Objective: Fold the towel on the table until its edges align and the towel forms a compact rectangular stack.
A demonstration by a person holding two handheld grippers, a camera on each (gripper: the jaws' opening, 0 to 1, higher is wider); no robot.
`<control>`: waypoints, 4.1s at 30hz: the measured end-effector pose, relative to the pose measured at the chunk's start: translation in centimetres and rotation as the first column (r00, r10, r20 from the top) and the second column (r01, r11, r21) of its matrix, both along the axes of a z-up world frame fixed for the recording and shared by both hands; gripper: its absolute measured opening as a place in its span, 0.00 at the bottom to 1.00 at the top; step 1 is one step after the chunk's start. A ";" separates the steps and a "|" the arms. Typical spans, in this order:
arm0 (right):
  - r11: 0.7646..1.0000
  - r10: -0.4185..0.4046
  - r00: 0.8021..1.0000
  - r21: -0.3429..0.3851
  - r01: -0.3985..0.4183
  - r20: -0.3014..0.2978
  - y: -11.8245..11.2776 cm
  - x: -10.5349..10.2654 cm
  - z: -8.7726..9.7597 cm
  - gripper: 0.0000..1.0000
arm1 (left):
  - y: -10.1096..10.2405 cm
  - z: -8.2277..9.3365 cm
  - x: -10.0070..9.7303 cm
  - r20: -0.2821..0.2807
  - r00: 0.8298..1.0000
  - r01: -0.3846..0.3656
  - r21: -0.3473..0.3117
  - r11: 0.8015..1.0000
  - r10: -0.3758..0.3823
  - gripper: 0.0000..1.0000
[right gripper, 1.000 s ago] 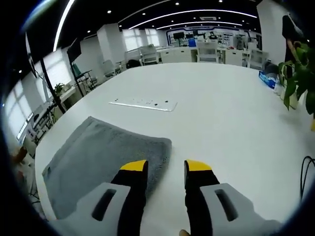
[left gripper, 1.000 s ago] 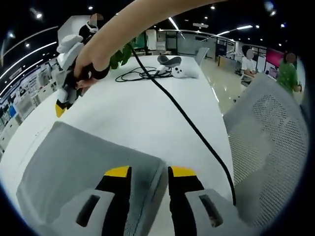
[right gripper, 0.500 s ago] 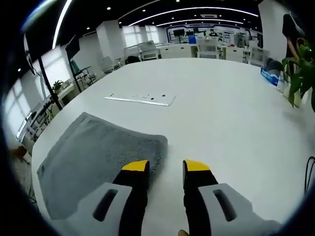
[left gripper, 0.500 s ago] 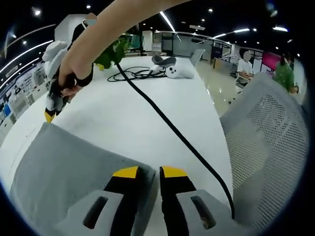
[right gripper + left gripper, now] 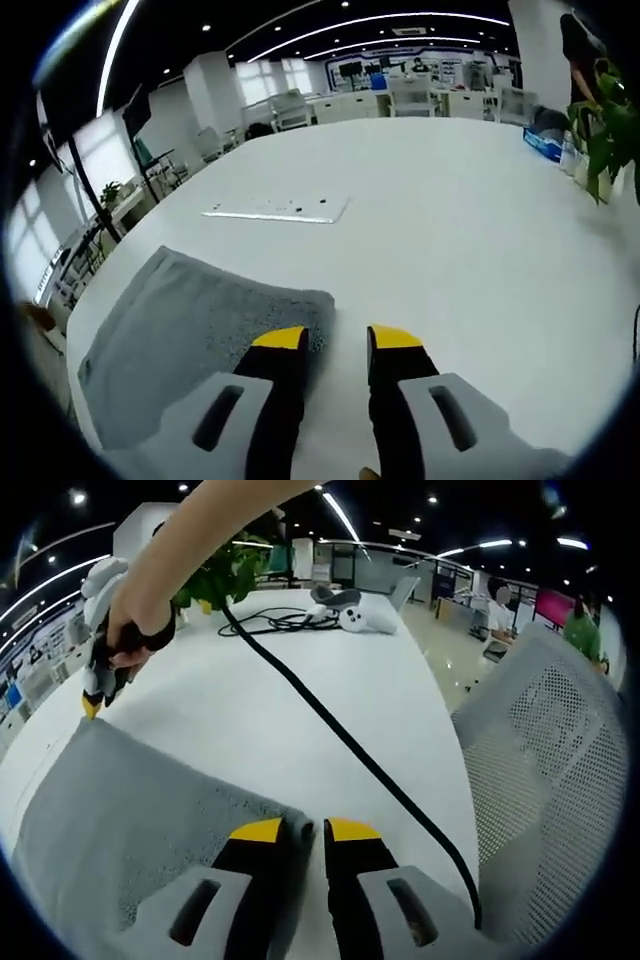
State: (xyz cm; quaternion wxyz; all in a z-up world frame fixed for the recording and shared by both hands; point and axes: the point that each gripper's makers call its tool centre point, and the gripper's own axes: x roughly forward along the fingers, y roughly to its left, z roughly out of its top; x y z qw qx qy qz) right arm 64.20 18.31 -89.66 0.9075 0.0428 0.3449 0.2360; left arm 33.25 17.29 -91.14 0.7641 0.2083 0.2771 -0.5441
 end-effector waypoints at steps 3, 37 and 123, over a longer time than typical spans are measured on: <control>1.000 -0.002 1.000 -0.006 0.001 -0.001 0.2 0.5 -0.3 0.20 | 0.1 0.0 0.0 0.019 1.000 0.007 0.013 1.000 -0.007 0.14; 0.997 0.074 0.995 0.002 -0.075 0.070 1.6 1.8 -1.6 0.01 | 0.2 -0.1 0.7 0.077 0.996 0.054 0.012 0.998 -0.055 0.04; 0.985 0.094 0.988 0.136 -0.110 0.119 15.6 1.4 11.1 0.00 | 15.5 12.8 0.6 0.187 0.877 -0.381 -0.289 0.878 0.442 0.01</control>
